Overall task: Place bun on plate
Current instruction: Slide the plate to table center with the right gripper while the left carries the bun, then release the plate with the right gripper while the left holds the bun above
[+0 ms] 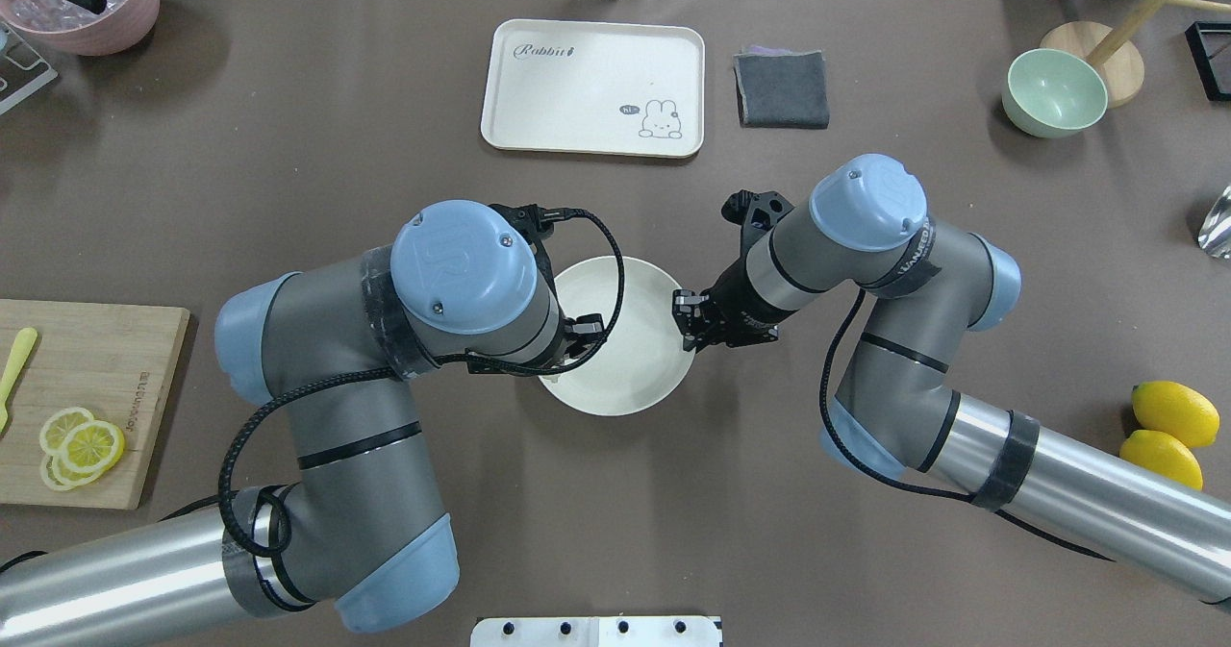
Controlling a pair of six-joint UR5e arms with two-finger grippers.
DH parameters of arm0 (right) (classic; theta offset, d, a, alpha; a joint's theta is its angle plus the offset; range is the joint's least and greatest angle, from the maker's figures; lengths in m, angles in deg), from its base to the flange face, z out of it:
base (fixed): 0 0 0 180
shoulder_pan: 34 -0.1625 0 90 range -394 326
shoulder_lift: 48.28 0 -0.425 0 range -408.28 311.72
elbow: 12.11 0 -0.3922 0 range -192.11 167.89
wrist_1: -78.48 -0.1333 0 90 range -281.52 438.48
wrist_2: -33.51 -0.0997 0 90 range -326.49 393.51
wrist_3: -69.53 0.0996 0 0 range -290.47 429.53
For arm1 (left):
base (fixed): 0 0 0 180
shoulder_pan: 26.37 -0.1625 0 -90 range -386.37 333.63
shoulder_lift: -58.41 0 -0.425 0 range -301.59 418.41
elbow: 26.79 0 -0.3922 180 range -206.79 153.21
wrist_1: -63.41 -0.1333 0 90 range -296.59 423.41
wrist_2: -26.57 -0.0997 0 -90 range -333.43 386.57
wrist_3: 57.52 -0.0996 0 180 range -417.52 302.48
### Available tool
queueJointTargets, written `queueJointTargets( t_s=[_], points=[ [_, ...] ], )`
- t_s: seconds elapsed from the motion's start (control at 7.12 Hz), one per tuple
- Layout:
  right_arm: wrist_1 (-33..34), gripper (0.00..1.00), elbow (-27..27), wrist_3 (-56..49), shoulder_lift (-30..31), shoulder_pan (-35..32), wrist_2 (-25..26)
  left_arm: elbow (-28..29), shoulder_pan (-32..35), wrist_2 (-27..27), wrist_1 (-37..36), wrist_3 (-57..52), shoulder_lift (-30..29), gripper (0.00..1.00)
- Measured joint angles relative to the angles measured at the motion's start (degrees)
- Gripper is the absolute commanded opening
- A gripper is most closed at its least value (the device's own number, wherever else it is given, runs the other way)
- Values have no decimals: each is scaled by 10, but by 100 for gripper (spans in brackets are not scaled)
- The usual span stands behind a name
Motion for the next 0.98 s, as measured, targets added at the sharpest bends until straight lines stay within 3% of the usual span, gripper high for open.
queueJointTargets(
  t_s=[0.14,0.28,0.42,0.98],
  points=[
    [-1,31,2,9,-6,12,14,17,-4,-6,4,1,-10,23],
    [-1,70,2,13,-8,18,20,40,-7,-11,18,2,-20,23],
    [0,99,3,15,-11,21,23,63,-8,-14,36,2,-26,23],
    [-1,100,-14,15,-3,3,3,131,-9,-16,87,6,-43,26]
  ],
)
